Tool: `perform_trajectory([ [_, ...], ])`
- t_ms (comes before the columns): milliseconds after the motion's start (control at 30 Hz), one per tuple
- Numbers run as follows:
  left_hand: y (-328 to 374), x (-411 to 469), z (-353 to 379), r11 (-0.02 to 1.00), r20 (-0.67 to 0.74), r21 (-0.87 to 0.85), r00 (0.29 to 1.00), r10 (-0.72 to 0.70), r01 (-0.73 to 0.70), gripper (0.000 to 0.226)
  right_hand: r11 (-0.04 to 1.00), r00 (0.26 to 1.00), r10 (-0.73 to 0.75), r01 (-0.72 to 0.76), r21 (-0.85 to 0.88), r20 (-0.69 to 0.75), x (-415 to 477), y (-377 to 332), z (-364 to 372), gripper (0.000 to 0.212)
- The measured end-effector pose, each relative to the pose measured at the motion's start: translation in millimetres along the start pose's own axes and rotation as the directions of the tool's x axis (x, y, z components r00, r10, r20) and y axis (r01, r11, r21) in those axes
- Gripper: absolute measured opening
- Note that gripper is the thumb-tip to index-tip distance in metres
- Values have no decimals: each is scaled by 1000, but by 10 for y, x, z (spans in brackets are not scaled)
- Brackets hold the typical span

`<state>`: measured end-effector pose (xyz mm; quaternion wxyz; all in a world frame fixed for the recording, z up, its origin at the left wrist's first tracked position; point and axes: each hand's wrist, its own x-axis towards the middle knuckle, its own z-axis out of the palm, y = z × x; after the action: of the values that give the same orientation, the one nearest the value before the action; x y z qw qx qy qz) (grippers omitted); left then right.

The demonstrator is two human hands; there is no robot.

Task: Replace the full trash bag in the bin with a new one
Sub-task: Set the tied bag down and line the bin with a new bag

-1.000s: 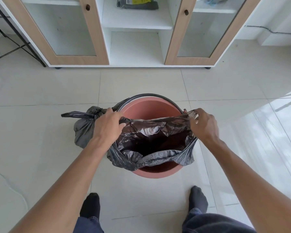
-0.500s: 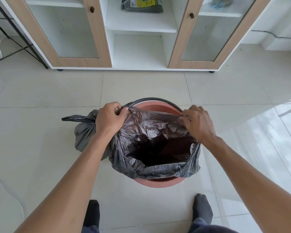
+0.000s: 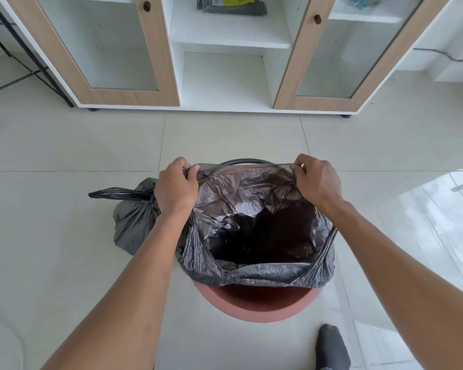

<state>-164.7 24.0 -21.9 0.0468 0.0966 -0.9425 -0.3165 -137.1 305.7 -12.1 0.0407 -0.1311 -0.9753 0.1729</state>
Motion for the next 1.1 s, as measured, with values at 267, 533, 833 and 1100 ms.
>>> perform_trajectory([
  [267, -69, 193, 77, 976, 86, -86, 977, -195, 202, 28, 996, 1000, 23, -23, -88, -8, 212, -130, 176, 48],
  [533, -363, 227, 116, 806, 502, -179, 757, -418, 565, 13, 970, 941, 226, -242, 33, 250, 501, -52, 209, 59],
  [833, -313, 133, -206, 840, 647, -94, 674, -356, 535, 21, 979, 920, 146, -187, 78, 364, 81, 362, -153, 34],
  [1100, -379, -224, -757, 996, 588, -23, 807, -54, 83, 38, 941, 953, 146, -217, 261, 267, -542, 387, -391, 31],
])
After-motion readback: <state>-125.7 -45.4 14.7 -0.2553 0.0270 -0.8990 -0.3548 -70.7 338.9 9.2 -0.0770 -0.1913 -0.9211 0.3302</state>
